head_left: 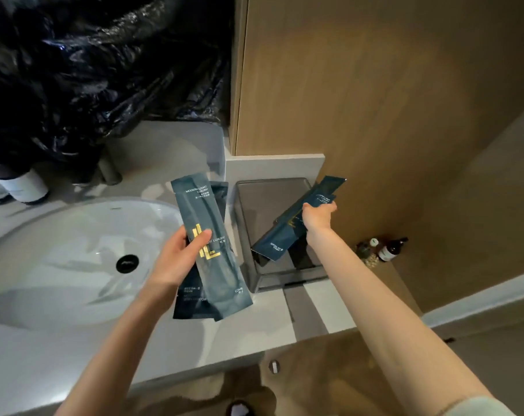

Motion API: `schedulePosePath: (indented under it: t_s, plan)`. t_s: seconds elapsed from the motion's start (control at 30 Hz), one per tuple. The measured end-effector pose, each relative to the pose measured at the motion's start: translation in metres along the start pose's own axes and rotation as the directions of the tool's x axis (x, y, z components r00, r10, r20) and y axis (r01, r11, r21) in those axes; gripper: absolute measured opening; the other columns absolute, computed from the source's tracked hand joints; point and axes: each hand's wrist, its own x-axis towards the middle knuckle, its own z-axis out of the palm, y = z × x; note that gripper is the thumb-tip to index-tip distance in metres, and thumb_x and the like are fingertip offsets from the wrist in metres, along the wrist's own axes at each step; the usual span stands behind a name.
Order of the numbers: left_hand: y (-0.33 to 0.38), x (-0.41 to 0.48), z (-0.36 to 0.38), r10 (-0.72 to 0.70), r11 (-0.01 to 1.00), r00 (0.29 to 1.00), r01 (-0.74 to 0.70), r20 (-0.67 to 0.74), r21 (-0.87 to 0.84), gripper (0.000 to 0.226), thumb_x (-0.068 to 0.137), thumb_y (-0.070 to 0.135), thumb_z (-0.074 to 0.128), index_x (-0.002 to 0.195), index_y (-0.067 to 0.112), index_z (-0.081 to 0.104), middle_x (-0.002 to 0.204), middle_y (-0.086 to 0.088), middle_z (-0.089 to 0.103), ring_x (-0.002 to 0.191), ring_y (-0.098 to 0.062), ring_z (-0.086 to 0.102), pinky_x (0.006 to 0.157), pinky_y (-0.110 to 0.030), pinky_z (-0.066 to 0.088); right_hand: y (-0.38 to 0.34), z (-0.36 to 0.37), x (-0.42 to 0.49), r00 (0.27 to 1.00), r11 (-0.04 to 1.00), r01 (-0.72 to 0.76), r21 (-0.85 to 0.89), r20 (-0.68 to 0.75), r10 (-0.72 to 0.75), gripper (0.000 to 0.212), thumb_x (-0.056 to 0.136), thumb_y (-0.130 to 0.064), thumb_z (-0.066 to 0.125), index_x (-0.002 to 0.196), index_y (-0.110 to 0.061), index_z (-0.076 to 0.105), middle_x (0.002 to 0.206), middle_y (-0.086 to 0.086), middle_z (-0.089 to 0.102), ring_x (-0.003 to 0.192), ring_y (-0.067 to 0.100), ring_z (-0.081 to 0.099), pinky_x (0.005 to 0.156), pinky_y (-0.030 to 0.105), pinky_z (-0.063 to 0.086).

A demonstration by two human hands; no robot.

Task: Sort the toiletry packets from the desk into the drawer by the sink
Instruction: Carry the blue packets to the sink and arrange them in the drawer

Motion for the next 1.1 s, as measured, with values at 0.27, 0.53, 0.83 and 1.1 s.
schedulePosePath:
  t_s: [0.27,0.53,0.83,1.1]
  plan:
    - [-0.002,-0.025,0.02,0.099,0.994,0.994,-0.101,-0.053,-0.037,0.013,0.095,0.021,0.053,0.092,0.02,0.065,0.081,0.006,0.073,0.076,-0.01,0.068,0.065,-0.021,0.051,0.011,-0.004,0.021,0.968,0.974,0.091,-0.208,0.25,-0.037,0.081,0.09,-0.011,0.06,0.152,-0.015,0.007,0.148,0.013,0.036,0.13,0.031,0.043,0.108,0.044,0.04]
    - [-0.005,-0.038,0.025,0.064,0.998,0.994,-0.067,-0.083,-0.023,0.008,0.094,0.022,0.055,0.093,0.025,0.063,0.094,0.004,0.069,0.084,-0.011,0.066,0.071,-0.024,0.049,0.009,-0.043,0.012,0.91,0.873,0.269,-0.407,0.404,-0.091,0.041,0.091,-0.013,0.06,0.13,-0.015,0.049,0.12,0.001,0.058,0.115,0.023,0.056,0.089,0.037,0.048]
    - [-0.01,-0.074,0.019,0.088,0.994,0.996,-0.089,-0.02,-0.057,0.018,0.089,0.031,0.063,0.101,0.02,0.067,0.104,-0.002,0.072,0.102,-0.021,0.067,0.094,-0.04,0.051,-0.005,-0.086,-0.088,0.78,0.813,0.502,-0.294,0.56,-0.279,0.023,0.095,-0.023,0.055,0.116,-0.021,0.065,0.121,-0.003,0.065,0.099,0.007,0.062,0.084,0.021,0.05]
    - [-0.025,-0.104,0.023,0.06,0.988,0.998,-0.061,-0.01,-0.144,0.014,0.087,0.023,0.066,0.1,0.02,0.069,0.1,-0.001,0.075,0.101,-0.021,0.068,0.091,-0.037,0.052,0.039,-0.089,-0.177,0.691,0.848,0.476,-0.233,0.695,-0.197,0.007,0.087,-0.02,0.066,0.092,-0.017,0.071,0.083,0.0,0.071,0.067,0.005,0.064,0.067,0.016,0.053]
